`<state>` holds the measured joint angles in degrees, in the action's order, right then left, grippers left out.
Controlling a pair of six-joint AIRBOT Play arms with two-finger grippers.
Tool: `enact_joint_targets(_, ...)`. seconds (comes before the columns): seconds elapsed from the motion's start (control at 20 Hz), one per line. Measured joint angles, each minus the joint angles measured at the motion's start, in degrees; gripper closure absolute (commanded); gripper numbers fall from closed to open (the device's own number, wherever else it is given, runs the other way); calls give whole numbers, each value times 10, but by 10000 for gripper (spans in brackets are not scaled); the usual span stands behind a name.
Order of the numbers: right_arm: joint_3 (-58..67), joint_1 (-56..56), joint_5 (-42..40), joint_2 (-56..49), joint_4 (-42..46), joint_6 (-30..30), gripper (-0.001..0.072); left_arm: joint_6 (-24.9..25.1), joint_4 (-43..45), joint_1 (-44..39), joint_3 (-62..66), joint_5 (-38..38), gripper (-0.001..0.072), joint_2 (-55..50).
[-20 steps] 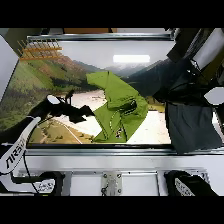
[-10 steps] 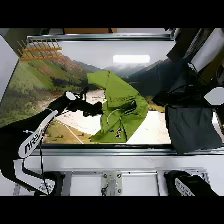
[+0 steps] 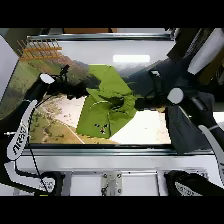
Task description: Fold the clothes and pants, and hang the long-sleeved shirts on hangers.
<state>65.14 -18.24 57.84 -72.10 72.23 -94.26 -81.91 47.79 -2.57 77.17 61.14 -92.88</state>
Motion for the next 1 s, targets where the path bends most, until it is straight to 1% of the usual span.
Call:
enact_joint_targets(0.15,56,-27,-14,-72,-4,-19,297,0,34,0,6,13,703,1)
enact_joint_targets(0.35,115,-60,-22,-134,-12,-31,298,0,56,-3,8,15,703,1)
enact_joint_targets(0.4,124,-66,-23,-145,-7,-35,368,0,58,-3,8,15,702,1)
enact_joint_targets(0.5,135,-72,-21,-164,10,-47,687,0,61,-4,9,15,703,1)
enact_joint_targets(0.7,143,-75,0,-163,51,-59,687,0,64,9,9,23,702,1)
enact_joint_targets(0.85,136,-61,40,-124,109,-61,687,0,66,41,9,41,703,1)
enact_joint_targets(1.0,85,-28,68,-70,150,-61,687,0,67,68,9,54,703,1)
